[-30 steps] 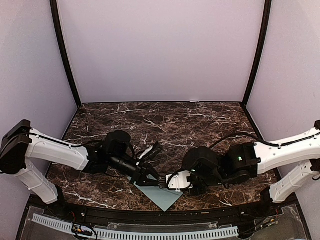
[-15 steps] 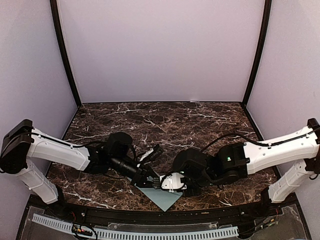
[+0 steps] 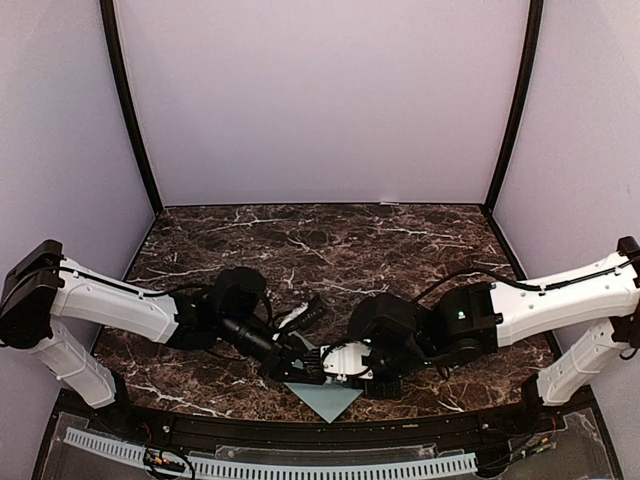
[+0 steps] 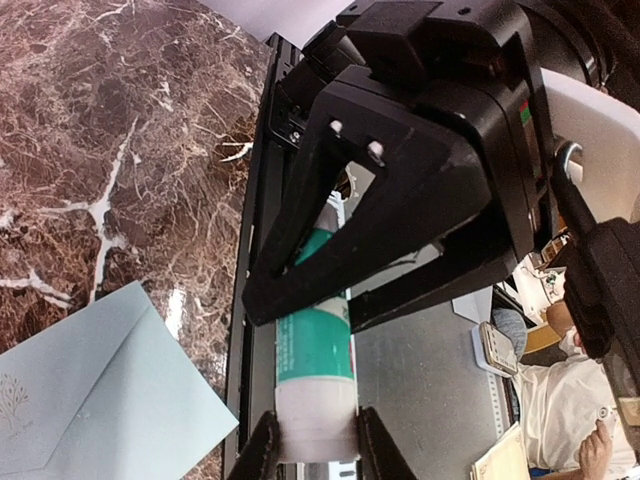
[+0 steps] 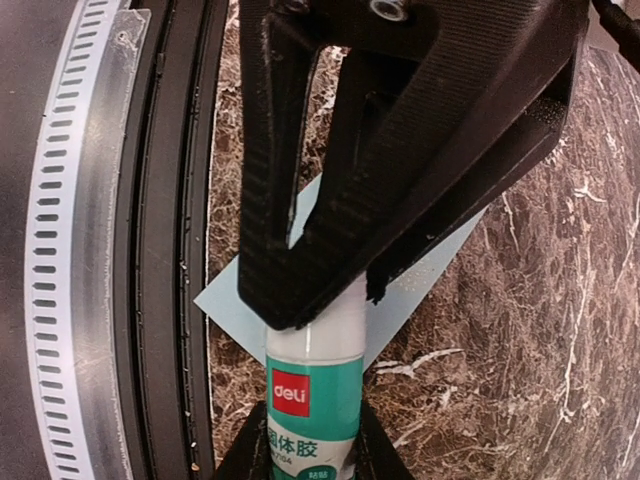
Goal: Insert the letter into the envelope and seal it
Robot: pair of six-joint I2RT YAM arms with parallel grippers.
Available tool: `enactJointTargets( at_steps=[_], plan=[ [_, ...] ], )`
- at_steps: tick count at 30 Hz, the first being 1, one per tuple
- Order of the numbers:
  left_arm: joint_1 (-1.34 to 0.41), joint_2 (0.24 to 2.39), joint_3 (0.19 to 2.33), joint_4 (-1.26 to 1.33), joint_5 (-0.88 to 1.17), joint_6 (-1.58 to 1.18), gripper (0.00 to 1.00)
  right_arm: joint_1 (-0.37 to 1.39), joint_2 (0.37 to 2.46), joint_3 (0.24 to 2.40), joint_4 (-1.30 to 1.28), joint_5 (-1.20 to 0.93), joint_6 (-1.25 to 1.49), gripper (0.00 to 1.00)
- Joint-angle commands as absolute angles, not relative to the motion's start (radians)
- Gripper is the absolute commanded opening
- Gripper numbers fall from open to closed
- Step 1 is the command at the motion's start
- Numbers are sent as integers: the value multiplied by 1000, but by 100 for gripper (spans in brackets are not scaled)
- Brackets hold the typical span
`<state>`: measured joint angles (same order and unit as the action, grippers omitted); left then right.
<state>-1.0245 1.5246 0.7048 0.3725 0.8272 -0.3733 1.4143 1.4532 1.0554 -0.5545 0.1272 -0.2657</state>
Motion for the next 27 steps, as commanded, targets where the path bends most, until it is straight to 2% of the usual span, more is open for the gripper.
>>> enactJointTargets(
  at_steps=[1,8,17,22,27],
  plan=[
    [-1075,1479,754,475,793,-285,15,1420,1429,1098,-154,-54,-167,0],
    [-1108,1444,746,467,756,-220,14,1376,1426,1101,-89,-148,-14,0],
    [-1134,1361,691,514,732,-172,13,1285,1356,993,110,-298,217,0],
    [-1134,1370,698,520,727,-193,13,1286,1351,1009,68,-240,179,0],
    [-1134,1412,738,503,723,-277,13,1313,1357,1004,13,-61,-5,0]
  ],
)
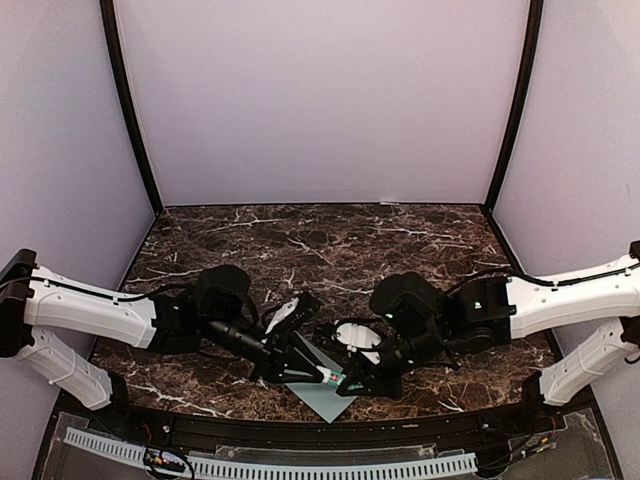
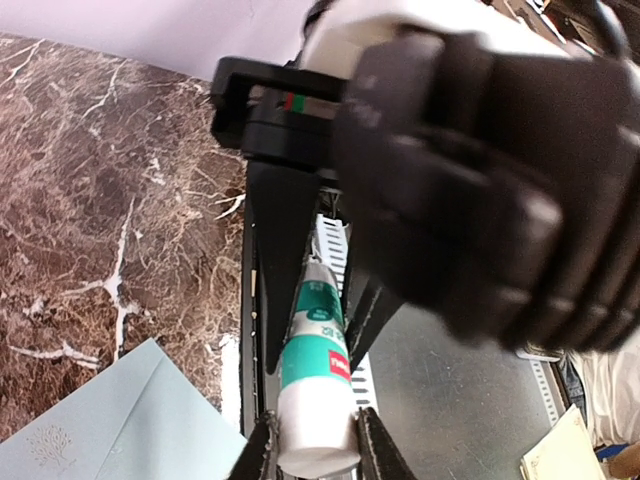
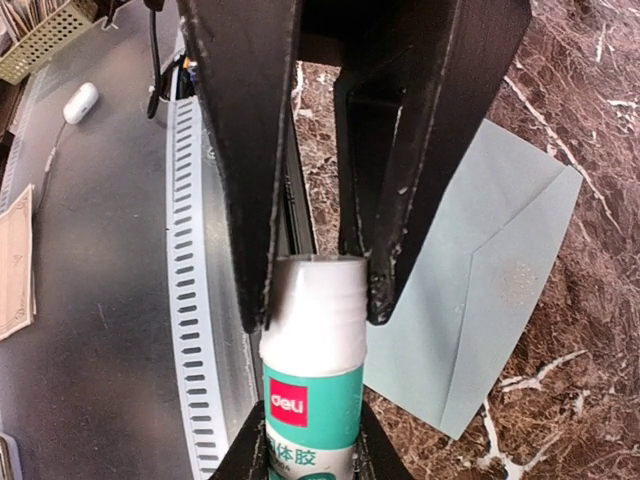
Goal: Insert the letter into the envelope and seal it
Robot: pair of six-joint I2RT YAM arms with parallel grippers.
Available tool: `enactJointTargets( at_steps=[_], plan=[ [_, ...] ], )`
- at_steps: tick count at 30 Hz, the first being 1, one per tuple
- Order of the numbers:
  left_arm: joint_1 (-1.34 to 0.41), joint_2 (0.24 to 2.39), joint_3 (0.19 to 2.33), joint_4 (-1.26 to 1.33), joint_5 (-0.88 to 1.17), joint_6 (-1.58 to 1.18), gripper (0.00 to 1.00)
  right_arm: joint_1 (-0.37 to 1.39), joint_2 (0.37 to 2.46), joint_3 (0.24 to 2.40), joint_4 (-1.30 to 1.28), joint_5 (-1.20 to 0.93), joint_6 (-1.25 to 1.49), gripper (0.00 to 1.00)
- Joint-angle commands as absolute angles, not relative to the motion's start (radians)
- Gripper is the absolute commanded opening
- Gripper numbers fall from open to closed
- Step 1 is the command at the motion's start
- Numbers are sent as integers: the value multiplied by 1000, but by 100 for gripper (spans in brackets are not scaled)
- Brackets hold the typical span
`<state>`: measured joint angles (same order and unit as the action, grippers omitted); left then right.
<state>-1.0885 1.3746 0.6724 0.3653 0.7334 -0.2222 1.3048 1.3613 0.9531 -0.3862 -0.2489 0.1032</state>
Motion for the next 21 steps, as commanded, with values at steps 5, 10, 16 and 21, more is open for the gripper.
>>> enactJointTargets(
  at_steps=[5,10,16,21],
  plan=[
    [-1132,1446,766,509,707,-368,13,1333,1383,999,9,107,-135,0],
    [-1132,1467,780,518,672,-439,13,1366,1423,1016,20,240,-209,0],
    [-1131,1477,758,616,667,-542,13,1436,1475,1026,76,395,-324,0],
    [-1131,1474,740,675,660,-597,13,1475,1489,1016,135,457,-389,0]
  ],
)
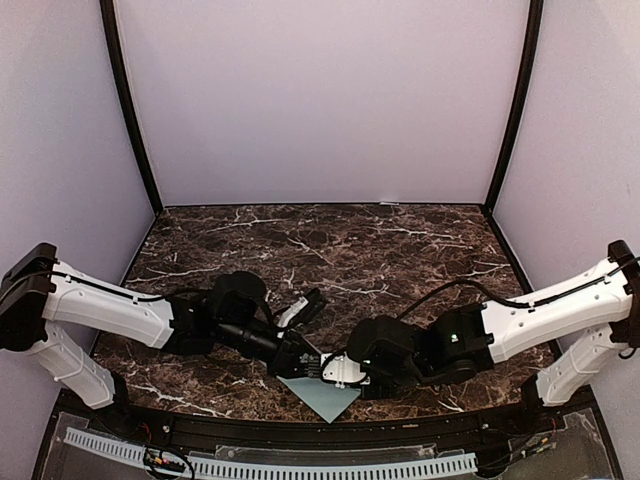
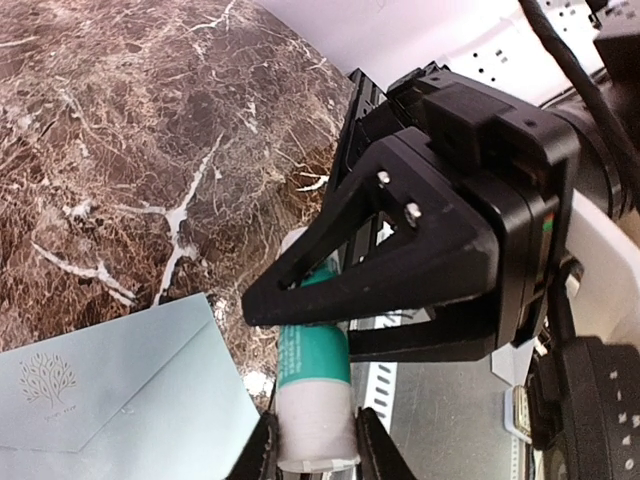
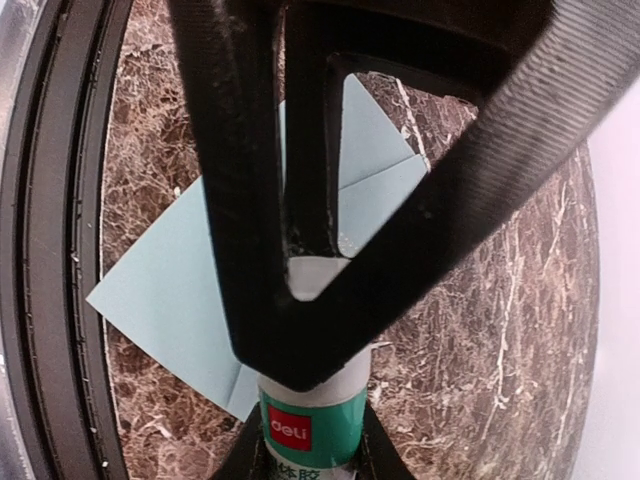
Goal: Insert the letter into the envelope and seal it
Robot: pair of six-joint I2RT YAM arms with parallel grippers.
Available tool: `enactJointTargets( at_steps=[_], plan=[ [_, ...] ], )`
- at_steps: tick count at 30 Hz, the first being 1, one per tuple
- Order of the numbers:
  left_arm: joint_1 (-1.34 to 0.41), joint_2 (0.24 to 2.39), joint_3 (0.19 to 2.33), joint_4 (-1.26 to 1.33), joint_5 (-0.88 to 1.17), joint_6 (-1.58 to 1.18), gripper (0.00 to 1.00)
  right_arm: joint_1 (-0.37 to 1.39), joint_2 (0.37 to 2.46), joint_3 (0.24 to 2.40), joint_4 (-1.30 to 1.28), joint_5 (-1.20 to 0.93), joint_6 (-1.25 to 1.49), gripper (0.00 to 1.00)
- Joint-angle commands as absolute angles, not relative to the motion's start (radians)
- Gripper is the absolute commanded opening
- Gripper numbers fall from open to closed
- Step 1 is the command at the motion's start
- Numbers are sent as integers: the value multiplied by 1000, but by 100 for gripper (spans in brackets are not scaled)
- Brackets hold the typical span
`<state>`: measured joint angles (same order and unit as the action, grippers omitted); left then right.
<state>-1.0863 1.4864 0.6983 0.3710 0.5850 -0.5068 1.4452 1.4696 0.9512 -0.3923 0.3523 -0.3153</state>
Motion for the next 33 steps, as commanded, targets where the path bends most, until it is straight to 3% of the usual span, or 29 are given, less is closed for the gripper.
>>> enactJointTargets(
  at_steps=[1,8,17,28,33],
  plan=[
    [-1131,1471,736,676,656,-601,13,1476,1487,1015,140,457,-387,0],
    [-1131,1461,742,650,680,-520,15,1466,1428,1016,126,291,-269,0],
    [-1132,1428,730,603,772,-343,16,1325,1340,1044,129,-166,136,0],
    [-1131,1404,717,593,706,-329,20,1313,1317,1019,117,-174,175,0],
    [-1131,1363,689,598,592,-343,37,1312,1295,977,97,-130,169,0]
  ],
)
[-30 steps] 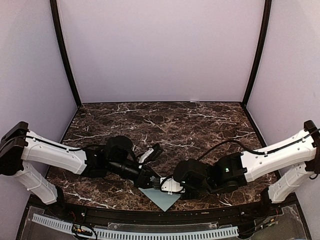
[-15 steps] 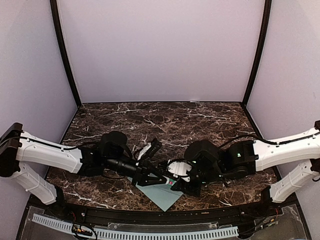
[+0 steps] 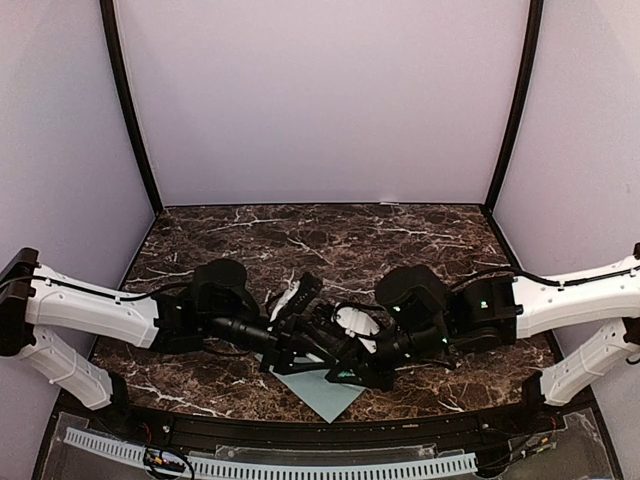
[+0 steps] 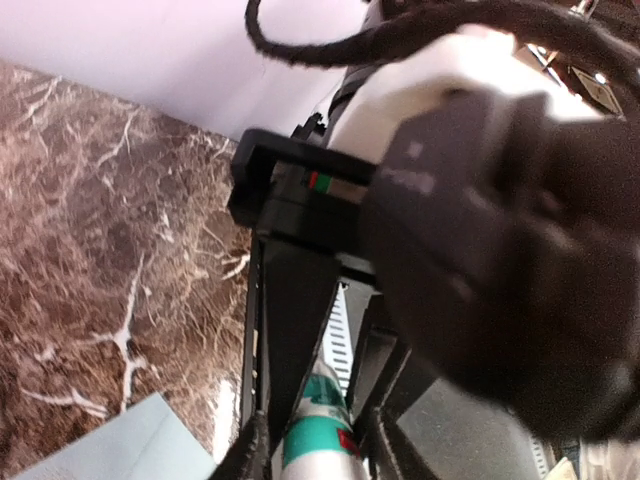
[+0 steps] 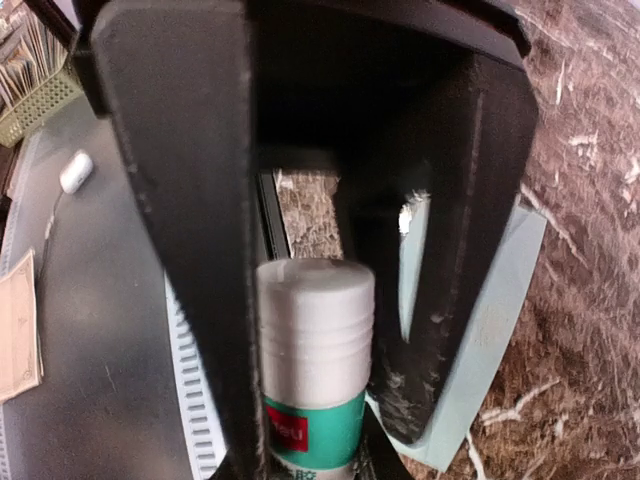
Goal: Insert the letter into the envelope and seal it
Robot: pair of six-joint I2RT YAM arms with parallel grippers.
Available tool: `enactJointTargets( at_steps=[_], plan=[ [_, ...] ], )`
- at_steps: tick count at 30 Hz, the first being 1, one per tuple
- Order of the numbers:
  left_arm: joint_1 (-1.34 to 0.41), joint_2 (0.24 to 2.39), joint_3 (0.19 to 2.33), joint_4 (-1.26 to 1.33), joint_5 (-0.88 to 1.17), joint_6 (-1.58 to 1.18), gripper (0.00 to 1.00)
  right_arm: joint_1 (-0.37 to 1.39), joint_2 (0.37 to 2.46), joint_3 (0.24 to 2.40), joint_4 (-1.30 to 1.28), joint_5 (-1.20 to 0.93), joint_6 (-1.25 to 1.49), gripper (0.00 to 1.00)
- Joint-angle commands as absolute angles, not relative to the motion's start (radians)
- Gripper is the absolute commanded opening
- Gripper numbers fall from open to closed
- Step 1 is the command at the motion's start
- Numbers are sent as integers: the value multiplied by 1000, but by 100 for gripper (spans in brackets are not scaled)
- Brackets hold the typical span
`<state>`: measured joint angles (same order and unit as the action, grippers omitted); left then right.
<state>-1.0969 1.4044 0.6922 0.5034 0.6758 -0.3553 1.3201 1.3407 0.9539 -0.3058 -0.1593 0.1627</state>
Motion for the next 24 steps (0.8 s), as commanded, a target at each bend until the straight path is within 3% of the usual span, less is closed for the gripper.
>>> enactJointTargets(
  at_steps=[1,15,24],
  plan=[
    [-1130,1358,684,604,567,-347,40,1312,1291,969,95,-122,170,0],
    [-1105,1197,602,558,376,-355,61,1246,1180,849,35,44,209,0],
    [-1102,1094,571,457,127,-336,73,1063,1209,837,-65,80,197,0]
  ],
)
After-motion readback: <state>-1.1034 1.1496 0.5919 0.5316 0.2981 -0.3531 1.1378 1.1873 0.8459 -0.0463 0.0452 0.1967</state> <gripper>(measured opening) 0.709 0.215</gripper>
